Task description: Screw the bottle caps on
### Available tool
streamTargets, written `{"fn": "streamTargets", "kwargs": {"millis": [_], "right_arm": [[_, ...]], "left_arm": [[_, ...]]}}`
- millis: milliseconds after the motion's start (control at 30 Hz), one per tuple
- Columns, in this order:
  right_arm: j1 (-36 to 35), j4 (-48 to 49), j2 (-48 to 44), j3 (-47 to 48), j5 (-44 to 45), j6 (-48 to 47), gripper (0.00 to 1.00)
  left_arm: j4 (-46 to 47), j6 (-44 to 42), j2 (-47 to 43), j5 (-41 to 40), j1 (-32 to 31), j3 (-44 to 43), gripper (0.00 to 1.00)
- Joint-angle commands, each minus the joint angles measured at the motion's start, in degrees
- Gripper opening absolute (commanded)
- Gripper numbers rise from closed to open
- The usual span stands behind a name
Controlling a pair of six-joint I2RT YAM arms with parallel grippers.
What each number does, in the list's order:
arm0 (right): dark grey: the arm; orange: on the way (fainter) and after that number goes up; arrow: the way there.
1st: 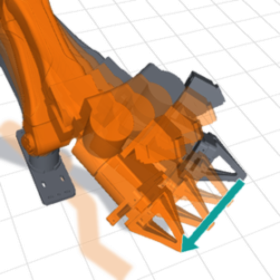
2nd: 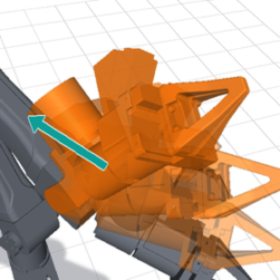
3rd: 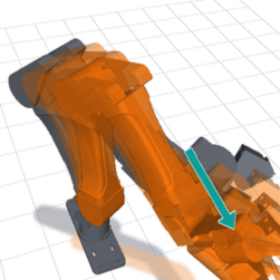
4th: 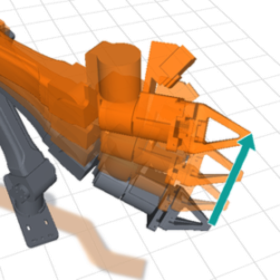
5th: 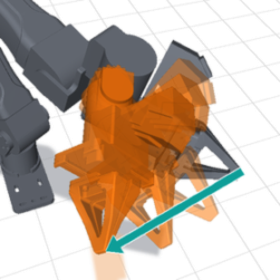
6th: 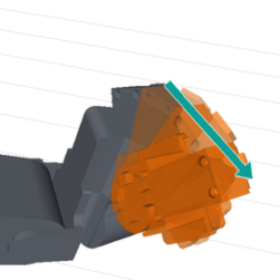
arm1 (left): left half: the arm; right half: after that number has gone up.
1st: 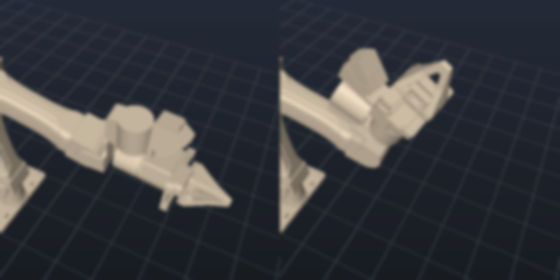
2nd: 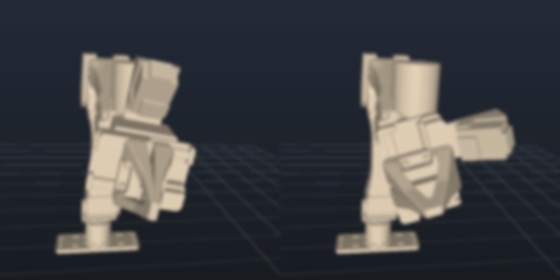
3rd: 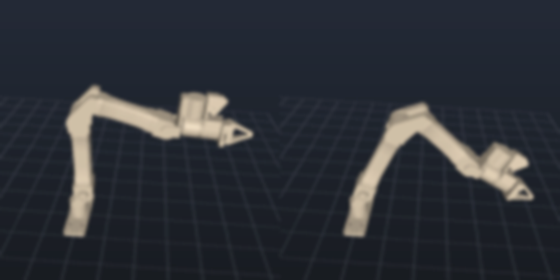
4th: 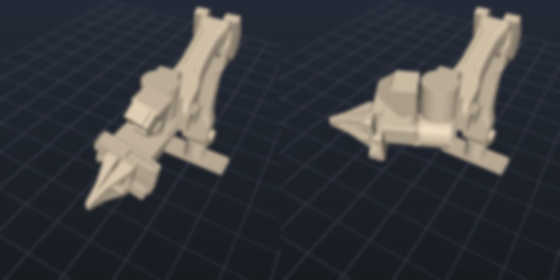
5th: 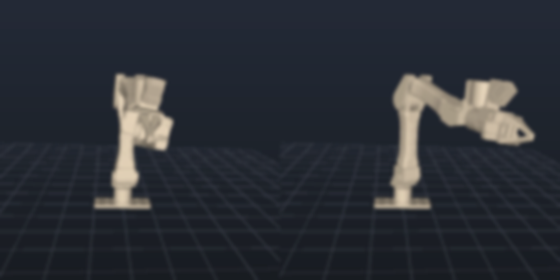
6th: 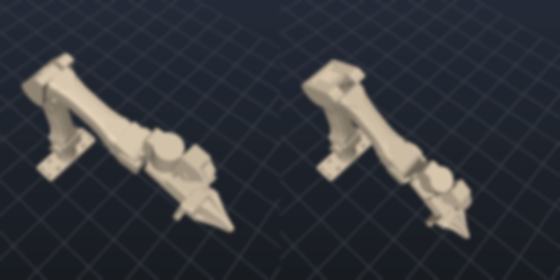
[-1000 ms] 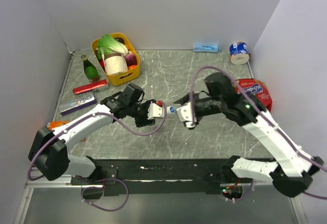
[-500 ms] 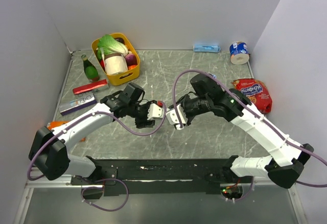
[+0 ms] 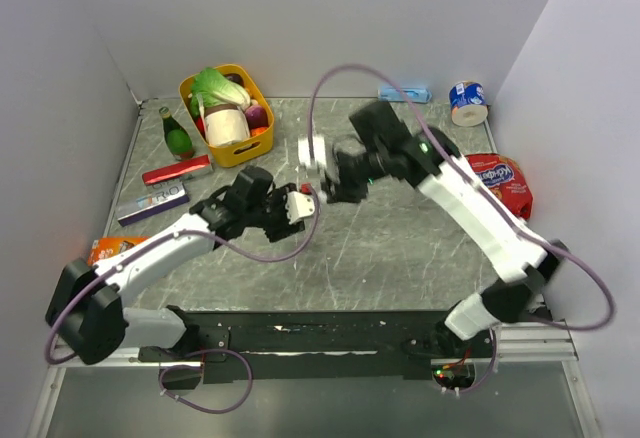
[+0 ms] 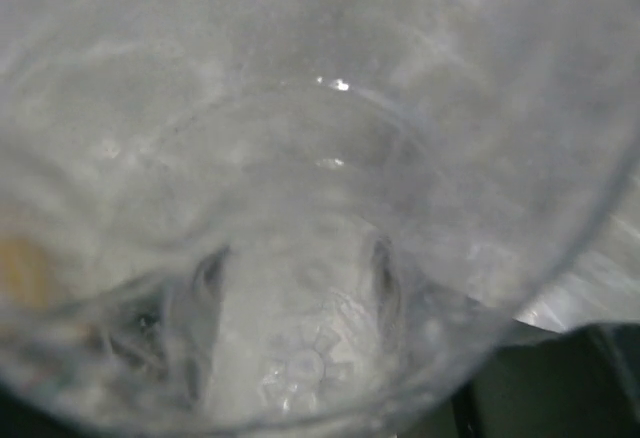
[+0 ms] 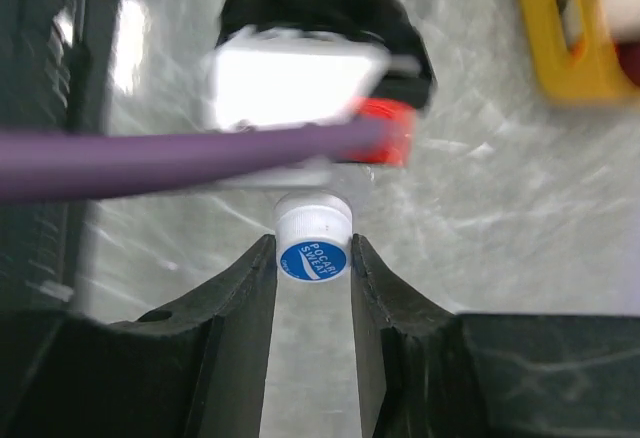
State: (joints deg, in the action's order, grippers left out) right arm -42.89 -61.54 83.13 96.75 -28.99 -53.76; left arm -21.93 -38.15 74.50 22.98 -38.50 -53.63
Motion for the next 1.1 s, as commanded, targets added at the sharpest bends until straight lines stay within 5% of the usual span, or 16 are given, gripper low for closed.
{"fn": "streamTargets", "kwargs": {"millis": [0, 200, 433, 567, 600, 700, 833, 900, 1067], "right_arm": [[7.00, -2.63, 12.22, 6.99, -13.41, 36.39, 0.00], [12.12, 3.79, 12.75, -0.32, -23.20, 64.09, 0.00], [13.36, 3.88, 16.27, 1.60, -27.60, 67.37, 0.00], [17.03, 6.60, 16.54, 1.15, -29.19, 67.21, 0.00], [18.62, 7.74, 16.71, 4.73, -27.80, 66.33, 0.07], [24.51, 8.89, 17.68, 16.13, -26.21, 58.81, 0.42], [28.04, 8.37, 12.96, 21.12, -29.54, 41.76, 0.57], [27.78, 10.37, 7.51, 12.65, -30.94, 30.62, 0.65], [22.34, 22.34, -10.52, -9.97, -23.75, 21.16, 0.75]], "left_arm": [[33.24, 15.38, -6.99, -21.89, -5.52, 6.31, 0.01], [45.37, 7.50, -3.93, -44.67, -14.23, 9.84, 0.01], [66.99, -21.93, 2.40, -53.48, -16.26, 16.18, 0.01], [62.64, -20.22, 2.14, -53.39, -16.17, 14.96, 0.01], [60.97, -19.43, 1.97, -53.39, -16.17, 14.43, 0.01], [50.44, -13.72, 0.31, -50.59, -15.82, 13.73, 0.01], [36.03, -0.83, -1.99, -39.12, -14.33, 12.50, 0.01], [28.57, 3.76, -3.74, -32.33, -13.36, 11.27, 0.01], [22.99, 15.37, -8.05, -8.61, -8.87, 9.95, 0.01]]}}
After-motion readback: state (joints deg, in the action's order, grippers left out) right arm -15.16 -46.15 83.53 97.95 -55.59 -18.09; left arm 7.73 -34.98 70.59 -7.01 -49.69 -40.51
